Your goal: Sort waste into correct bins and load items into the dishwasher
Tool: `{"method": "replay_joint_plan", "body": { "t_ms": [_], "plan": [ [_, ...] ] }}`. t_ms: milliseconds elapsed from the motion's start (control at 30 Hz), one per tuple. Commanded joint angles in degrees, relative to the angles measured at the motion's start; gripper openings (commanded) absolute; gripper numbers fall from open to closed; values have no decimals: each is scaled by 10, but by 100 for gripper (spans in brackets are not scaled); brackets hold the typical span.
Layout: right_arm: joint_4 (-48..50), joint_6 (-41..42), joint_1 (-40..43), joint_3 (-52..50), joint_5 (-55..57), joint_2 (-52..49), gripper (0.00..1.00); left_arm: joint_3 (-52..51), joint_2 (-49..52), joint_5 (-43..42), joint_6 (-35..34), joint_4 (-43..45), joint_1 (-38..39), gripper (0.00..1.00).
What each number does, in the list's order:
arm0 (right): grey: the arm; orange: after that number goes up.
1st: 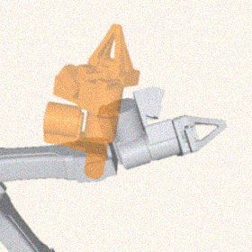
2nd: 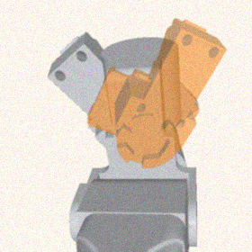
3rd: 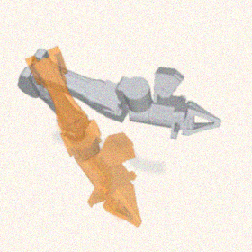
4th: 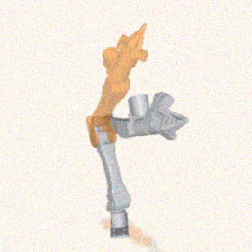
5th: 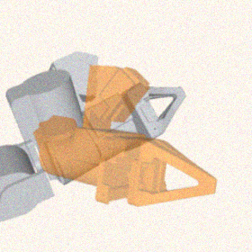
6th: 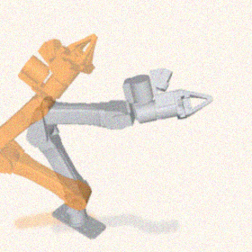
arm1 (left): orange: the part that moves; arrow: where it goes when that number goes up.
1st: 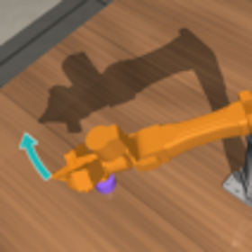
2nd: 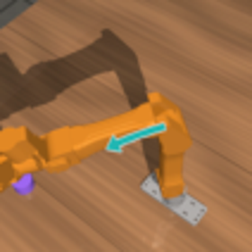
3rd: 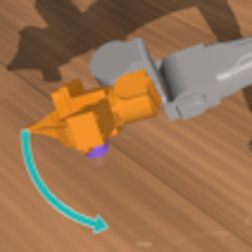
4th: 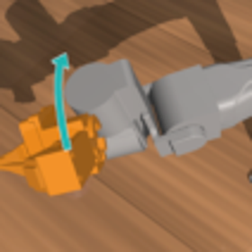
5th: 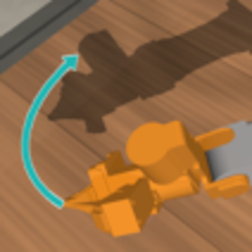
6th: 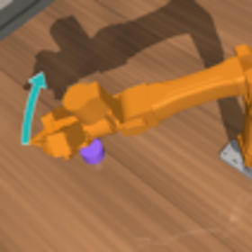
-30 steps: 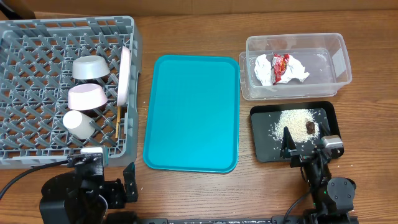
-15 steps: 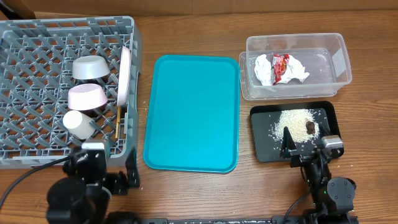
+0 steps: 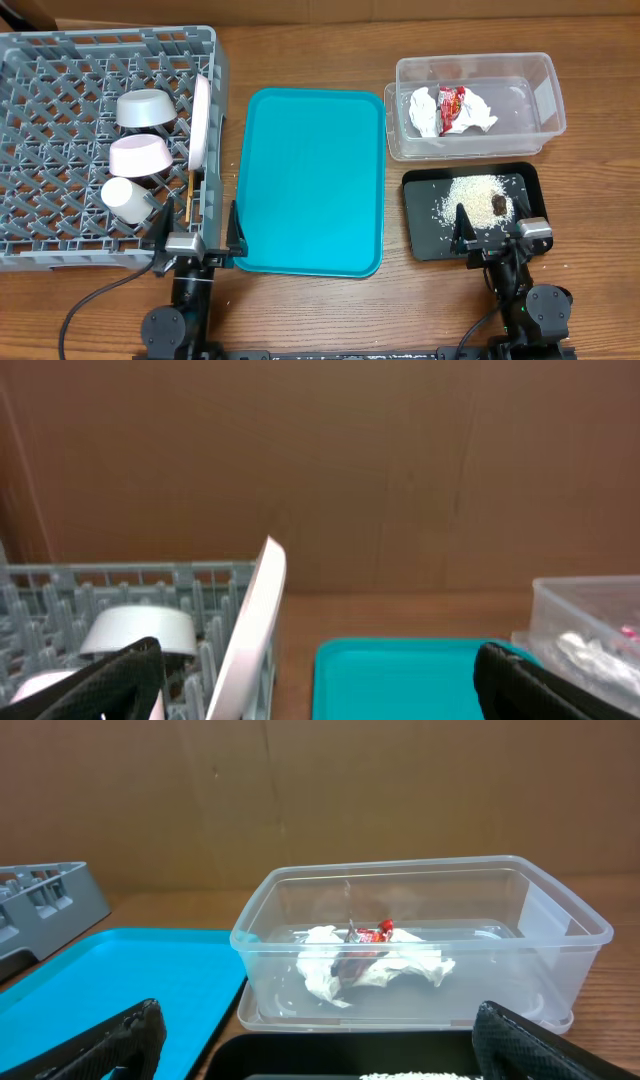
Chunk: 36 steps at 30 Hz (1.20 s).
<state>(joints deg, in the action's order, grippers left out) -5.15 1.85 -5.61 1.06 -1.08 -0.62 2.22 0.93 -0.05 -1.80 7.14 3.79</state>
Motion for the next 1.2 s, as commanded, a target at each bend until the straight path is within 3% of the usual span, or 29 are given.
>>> {"method": "replay_joint_plan", "body": {
  "t_ms": [0,100,1167],
  "plan": [
    [3,-2,3,-6,4,5,100,-19,-7,17,9,-34,4,100],
    [3,-2,3,-6,4,5,100,-19,-7,5,-22,-115,4,100],
    [3,-2,3,-6,4,5,100,-19,-7,1,-23,-116,4,100]
  ]
}}
